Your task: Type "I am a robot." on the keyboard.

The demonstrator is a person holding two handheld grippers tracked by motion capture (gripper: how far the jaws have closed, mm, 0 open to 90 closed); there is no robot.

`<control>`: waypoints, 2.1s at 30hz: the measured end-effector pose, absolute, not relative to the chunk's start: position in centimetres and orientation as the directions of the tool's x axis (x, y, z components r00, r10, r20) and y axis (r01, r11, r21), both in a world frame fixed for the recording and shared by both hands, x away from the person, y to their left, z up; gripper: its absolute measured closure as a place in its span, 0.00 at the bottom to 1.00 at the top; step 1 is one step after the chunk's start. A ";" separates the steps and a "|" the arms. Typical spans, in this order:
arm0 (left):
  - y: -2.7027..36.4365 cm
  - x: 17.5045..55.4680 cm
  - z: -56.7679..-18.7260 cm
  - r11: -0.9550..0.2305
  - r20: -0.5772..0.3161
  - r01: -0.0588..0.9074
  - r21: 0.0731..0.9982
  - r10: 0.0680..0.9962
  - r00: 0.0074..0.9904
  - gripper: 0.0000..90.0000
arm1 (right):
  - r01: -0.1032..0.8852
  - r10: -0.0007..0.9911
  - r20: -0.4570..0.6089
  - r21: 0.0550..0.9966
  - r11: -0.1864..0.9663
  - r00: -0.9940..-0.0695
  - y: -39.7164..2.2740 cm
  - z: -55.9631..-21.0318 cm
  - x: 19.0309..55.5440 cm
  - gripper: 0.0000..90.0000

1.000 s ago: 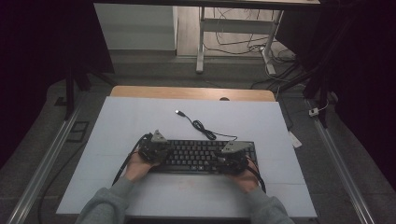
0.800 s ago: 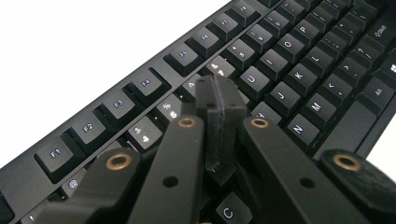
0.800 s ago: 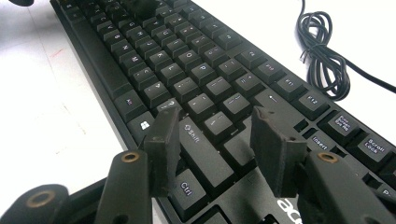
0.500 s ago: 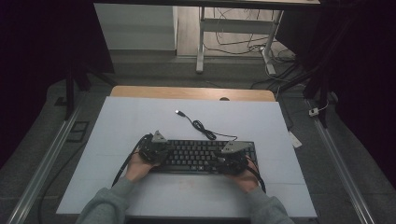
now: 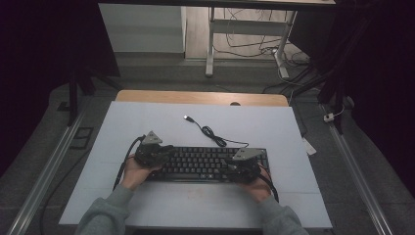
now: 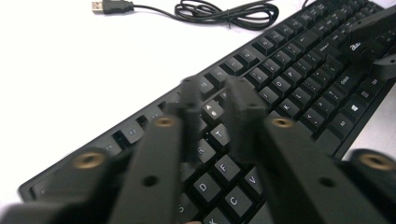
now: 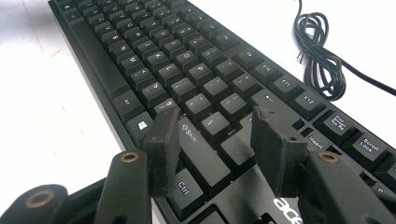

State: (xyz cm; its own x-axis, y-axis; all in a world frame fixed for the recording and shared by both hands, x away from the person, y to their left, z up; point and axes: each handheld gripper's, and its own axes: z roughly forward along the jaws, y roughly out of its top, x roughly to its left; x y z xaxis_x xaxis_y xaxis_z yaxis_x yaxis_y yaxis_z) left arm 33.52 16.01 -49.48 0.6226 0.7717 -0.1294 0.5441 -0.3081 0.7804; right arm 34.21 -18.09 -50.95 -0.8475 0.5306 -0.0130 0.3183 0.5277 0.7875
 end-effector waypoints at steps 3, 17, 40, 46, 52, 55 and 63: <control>16.5 33.2 -49.2 -0.299 -0.131 0.552 0.778 0.783 0.609 0.62 | 0.322 0.534 -0.011 0.787 0.526 -0.846 -18.2 -50.9 34.2 0.58; 19.0 31.6 -49.3 -0.267 -0.154 0.594 0.759 0.813 0.562 0.43 | 0.321 0.535 -0.012 0.789 0.524 -0.845 -18.2 -51.0 34.3 0.58; 20.0 30.8 -50.1 -0.277 -0.151 0.617 0.737 0.822 0.549 0.38 | 0.309 0.527 -0.003 0.809 0.501 -0.850 -17.4 -50.1 34.7 0.60; 19.9 30.9 -50.1 -0.287 -0.147 0.617 0.732 0.818 0.556 0.38 | 0.314 0.516 0.015 0.809 0.496 -0.856 -16.2 -49.8 35.1 0.71; 19.7 30.8 -50.2 -0.299 -0.144 0.617 0.728 0.813 0.564 0.38 | 0.318 0.477 0.043 0.797 0.513 -0.878 -15.1 -49.7 35.4 0.94; 19.6 30.8 -50.2 -0.302 -0.143 0.616 0.727 0.812 0.567 0.37 | 0.312 0.458 0.040 0.784 0.537 -0.888 -14.4 -49.8 35.5 0.99; 19.6 30.8 -50.4 -0.306 -0.140 0.620 0.722 0.813 0.566 0.37 | 0.301 0.431 0.030 0.759 0.577 -0.902 -12.6 -50.5 35.6 1.00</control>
State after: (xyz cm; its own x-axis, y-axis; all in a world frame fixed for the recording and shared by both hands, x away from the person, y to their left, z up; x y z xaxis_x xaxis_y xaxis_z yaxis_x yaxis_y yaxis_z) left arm 30.82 19.56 -50.37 0.5655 0.8127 -0.1404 0.6198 -0.3065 0.7224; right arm 35.57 -12.61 -50.53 -0.9018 0.4311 0.0300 0.3010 0.5768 0.7594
